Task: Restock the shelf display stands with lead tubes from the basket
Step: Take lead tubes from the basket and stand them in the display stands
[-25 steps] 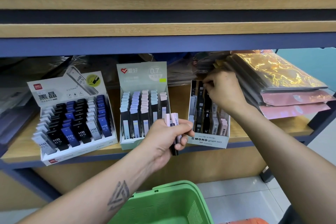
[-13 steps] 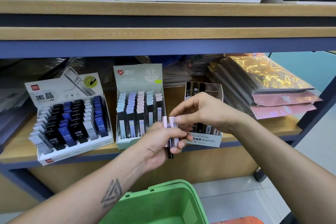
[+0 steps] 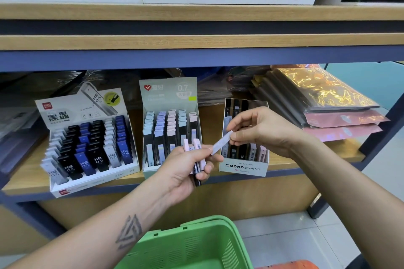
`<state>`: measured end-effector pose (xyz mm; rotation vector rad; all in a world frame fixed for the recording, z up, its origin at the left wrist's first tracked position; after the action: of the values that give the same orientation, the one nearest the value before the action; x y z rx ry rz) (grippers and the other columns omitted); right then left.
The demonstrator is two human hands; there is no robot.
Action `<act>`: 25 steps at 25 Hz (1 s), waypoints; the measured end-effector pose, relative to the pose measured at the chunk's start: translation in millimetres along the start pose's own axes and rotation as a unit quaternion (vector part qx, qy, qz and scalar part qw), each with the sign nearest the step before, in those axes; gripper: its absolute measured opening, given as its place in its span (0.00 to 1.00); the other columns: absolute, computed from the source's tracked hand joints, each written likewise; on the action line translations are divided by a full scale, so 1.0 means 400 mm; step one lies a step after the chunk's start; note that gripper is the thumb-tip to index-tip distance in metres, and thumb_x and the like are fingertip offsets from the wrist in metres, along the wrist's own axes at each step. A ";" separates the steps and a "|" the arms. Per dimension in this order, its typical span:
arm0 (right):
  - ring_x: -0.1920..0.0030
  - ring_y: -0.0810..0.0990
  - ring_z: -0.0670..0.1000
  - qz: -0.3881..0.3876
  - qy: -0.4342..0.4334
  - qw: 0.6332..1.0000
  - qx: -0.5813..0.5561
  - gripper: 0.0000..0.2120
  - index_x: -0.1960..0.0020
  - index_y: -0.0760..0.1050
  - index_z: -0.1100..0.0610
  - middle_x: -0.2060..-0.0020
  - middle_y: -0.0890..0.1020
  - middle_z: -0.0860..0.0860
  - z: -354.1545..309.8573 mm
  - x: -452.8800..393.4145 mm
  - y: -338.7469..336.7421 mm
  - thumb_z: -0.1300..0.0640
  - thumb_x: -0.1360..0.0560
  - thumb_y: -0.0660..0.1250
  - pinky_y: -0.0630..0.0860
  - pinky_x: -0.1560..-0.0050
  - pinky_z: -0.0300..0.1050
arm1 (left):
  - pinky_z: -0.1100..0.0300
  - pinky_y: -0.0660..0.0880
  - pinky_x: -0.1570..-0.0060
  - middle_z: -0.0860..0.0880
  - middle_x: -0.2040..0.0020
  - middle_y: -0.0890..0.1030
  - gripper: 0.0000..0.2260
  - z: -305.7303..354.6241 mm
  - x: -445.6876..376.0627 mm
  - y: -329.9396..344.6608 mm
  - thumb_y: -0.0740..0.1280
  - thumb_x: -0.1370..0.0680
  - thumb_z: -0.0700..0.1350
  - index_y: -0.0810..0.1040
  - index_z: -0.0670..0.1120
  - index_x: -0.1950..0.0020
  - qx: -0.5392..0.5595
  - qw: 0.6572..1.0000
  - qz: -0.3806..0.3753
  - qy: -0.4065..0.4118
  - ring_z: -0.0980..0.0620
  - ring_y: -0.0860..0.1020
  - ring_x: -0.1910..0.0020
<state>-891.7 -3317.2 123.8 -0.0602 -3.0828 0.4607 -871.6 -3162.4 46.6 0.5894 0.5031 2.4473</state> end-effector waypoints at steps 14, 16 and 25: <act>0.55 0.86 0.53 -0.073 0.032 0.991 0.106 0.15 0.47 0.81 0.61 0.53 0.86 0.58 0.034 0.042 0.015 0.71 0.31 0.77 0.82 0.53 0.44 | 0.66 0.61 0.80 0.44 0.71 0.75 0.08 0.023 -0.014 0.009 0.70 0.24 0.30 0.79 0.32 0.45 -0.105 0.987 0.071 0.094 0.55 0.69 0.77; 0.55 0.86 0.55 -0.073 0.047 0.991 0.098 0.15 0.47 0.81 0.62 0.53 0.86 0.60 0.039 0.047 0.001 0.72 0.32 0.77 0.82 0.54 0.44 | 0.66 0.62 0.80 0.42 0.68 0.79 0.09 0.024 -0.015 0.003 0.70 0.25 0.30 0.79 0.32 0.45 -0.089 0.989 0.074 0.092 0.55 0.69 0.77; 0.55 0.86 0.55 0.067 0.031 0.994 -0.075 0.11 0.48 0.84 0.64 0.57 0.85 0.59 0.033 0.032 -0.059 0.72 0.29 0.74 0.83 0.53 0.43 | 0.66 0.63 0.79 0.38 0.61 0.83 0.06 0.007 -0.023 0.016 0.72 0.25 0.32 0.80 0.32 0.49 -0.113 0.989 0.061 0.077 0.55 0.70 0.75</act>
<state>-905.7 -3343.1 118.4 -0.2814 -3.0591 0.2243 -866.2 -3172.3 49.1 0.3483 0.2491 2.6329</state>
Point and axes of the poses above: each hand's wrist, its own x-axis away from the middle knuckle, its own y-axis out of the palm, z = x × y, the point moved 10 cm from there along -x, towards the middle knuckle
